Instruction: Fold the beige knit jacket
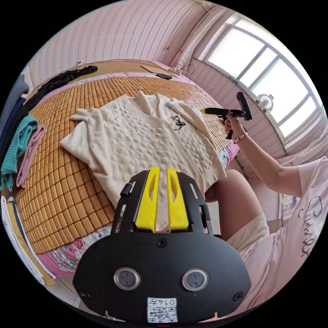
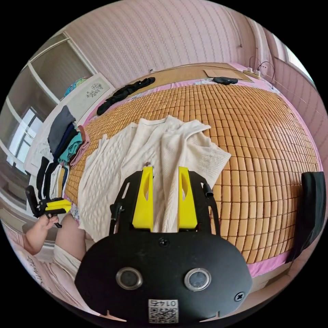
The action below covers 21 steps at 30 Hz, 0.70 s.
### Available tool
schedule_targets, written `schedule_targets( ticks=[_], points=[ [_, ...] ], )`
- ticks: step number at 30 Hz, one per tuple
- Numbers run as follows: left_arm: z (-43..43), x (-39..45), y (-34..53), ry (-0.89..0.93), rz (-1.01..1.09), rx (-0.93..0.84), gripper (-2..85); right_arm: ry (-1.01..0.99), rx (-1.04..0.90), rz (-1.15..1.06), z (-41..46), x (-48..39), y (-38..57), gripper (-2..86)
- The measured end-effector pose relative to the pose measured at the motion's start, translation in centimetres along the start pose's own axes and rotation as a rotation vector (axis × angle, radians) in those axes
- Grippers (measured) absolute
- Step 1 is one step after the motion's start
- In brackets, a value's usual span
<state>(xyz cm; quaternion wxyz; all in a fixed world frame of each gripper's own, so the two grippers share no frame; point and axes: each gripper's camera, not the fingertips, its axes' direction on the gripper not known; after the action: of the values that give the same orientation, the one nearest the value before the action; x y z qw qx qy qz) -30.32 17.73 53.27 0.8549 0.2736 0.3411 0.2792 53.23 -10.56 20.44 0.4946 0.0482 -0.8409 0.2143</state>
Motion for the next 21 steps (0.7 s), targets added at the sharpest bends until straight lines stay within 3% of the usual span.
schedule_targets(
  ticks=[4,7,10,13,17,21],
  points=[
    [7.4,5.9,-6.1,0.018,0.205,-0.042,5.1,-0.165,-0.055,0.188,3.1,3.2,-2.6,4.7],
    [12.1,10.2,-9.7,0.003,0.368,-0.050,5.3,-0.241,0.167,0.223,-2.8,4.0,0.3,2.2],
    [15.2,12.9,-12.1,0.041,0.440,-0.045,5.9,-0.181,0.392,0.224,-11.8,5.3,6.5,2.0],
    [18.8,14.9,-13.0,0.073,0.469,-0.037,6.1,-0.156,0.414,0.388,-16.6,9.9,11.1,2.8],
    [25.4,18.5,-12.7,0.106,0.504,-0.096,6.4,-0.075,0.646,0.591,-21.6,13.5,15.0,8.4],
    [32.4,22.0,-11.7,0.080,0.556,-0.195,6.1,-0.020,0.658,0.646,-23.4,13.8,13.5,11.1]
  ],
)
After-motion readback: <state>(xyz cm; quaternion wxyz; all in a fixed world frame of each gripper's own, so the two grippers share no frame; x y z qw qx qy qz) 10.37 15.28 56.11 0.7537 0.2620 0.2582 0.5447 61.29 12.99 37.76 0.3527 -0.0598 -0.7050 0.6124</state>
